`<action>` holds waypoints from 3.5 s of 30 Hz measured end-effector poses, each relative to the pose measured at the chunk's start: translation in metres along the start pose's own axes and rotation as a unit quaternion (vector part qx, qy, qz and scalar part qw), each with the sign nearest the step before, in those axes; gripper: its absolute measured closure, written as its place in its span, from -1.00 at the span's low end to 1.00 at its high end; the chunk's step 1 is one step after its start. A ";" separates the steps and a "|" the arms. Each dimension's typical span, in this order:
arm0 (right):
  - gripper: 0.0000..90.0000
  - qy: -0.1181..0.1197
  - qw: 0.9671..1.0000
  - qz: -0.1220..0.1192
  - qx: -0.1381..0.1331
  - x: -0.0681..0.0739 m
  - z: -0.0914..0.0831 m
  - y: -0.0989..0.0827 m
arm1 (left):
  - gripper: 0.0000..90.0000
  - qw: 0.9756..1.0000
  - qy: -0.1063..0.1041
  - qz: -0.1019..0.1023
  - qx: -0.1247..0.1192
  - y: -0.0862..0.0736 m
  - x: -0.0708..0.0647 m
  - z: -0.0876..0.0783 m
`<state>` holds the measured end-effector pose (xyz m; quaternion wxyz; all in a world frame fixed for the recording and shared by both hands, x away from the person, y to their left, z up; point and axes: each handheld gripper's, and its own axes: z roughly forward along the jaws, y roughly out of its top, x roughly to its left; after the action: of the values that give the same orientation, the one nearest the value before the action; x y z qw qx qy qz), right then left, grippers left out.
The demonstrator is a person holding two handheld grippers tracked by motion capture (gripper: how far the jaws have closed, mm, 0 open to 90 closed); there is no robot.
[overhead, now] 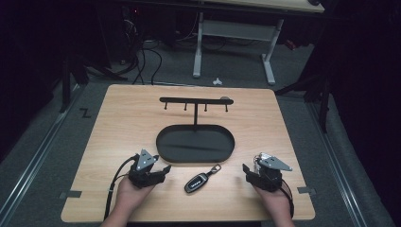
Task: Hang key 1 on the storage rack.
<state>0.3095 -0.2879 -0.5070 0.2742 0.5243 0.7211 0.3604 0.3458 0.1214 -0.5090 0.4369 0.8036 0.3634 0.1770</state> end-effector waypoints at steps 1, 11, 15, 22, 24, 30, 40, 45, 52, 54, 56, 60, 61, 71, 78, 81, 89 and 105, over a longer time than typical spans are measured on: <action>-0.22 0.000 1.000 0.000 0.000 0.000 0.000 0.000 | -0.16 1.000 0.000 0.000 0.000 0.000 0.000 0.000; -0.24 -0.001 1.000 -0.007 -0.001 -0.001 0.000 -0.001 | -0.14 1.000 -0.002 0.008 0.004 0.001 -0.005 0.003; -0.24 -0.004 1.000 -0.002 -0.002 -0.003 -0.001 -0.002 | -0.13 1.000 -0.004 0.014 0.005 0.001 -0.007 0.004; -0.24 0.001 1.000 -0.008 0.003 0.000 0.002 -0.002 | -0.10 1.000 -0.006 0.018 0.007 0.001 -0.010 0.005; -0.24 0.002 1.000 -0.005 0.003 0.000 0.002 -0.002 | -0.09 1.000 -0.008 0.022 0.010 0.001 -0.011 0.006; -0.23 0.004 1.000 -0.005 0.003 -0.001 0.002 -0.002 | -0.05 0.998 -0.014 0.052 0.028 0.001 -0.022 0.010; -0.22 0.006 1.000 -0.007 0.009 0.000 0.003 -0.002 | -0.06 0.992 -0.007 0.110 0.069 0.002 -0.048 0.021; -0.22 0.007 1.000 -0.008 0.010 0.000 0.003 -0.002 | -0.02 0.989 -0.021 0.129 0.075 0.003 -0.061 0.023; -0.22 0.010 1.000 -0.006 0.013 0.001 0.004 -0.003 | 0.09 0.984 -0.036 0.153 0.083 0.002 -0.075 0.026; -0.22 0.011 1.000 -0.004 0.013 0.002 0.005 -0.003 | 0.09 0.984 -0.038 0.155 0.083 0.002 -0.077 0.027; -0.22 0.013 1.000 -0.005 0.016 0.003 0.006 -0.003 | 0.08 0.982 -0.043 0.164 0.082 0.003 -0.083 0.026; -0.22 0.015 1.000 -0.009 0.015 0.005 0.006 -0.003 | 0.07 0.979 -0.054 0.177 0.080 0.005 -0.096 0.026; -0.22 0.015 1.000 -0.010 0.016 0.005 0.006 -0.002 | 0.07 0.979 -0.056 0.180 0.078 0.005 -0.099 0.026; -0.22 0.018 1.000 -0.014 0.016 0.008 0.007 -0.003 | 0.01 0.974 -0.070 0.204 0.075 0.006 -0.127 0.037; -0.29 0.062 0.998 -0.021 0.015 0.036 0.004 -0.002 | -0.06 0.986 -0.044 0.155 0.046 0.014 -0.095 0.023; -0.33 0.087 0.996 -0.021 0.019 0.051 0.002 -0.002 | -0.07 0.992 -0.018 0.125 0.031 0.013 -0.068 0.015; -0.46 0.133 0.989 -0.046 0.036 0.086 -0.001 -0.008 | -0.12 0.996 0.049 0.076 0.005 0.017 -0.009 -0.012; -0.32 0.121 0.989 -0.068 0.049 0.092 0.007 -0.009 | -0.11 0.998 0.060 0.005 0.002 -0.014 0.040 -0.034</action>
<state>0.2826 -0.2001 -0.5199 0.1824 0.4396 0.7998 0.3659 0.3462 0.1751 -0.5029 0.4115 0.7941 0.3855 0.2266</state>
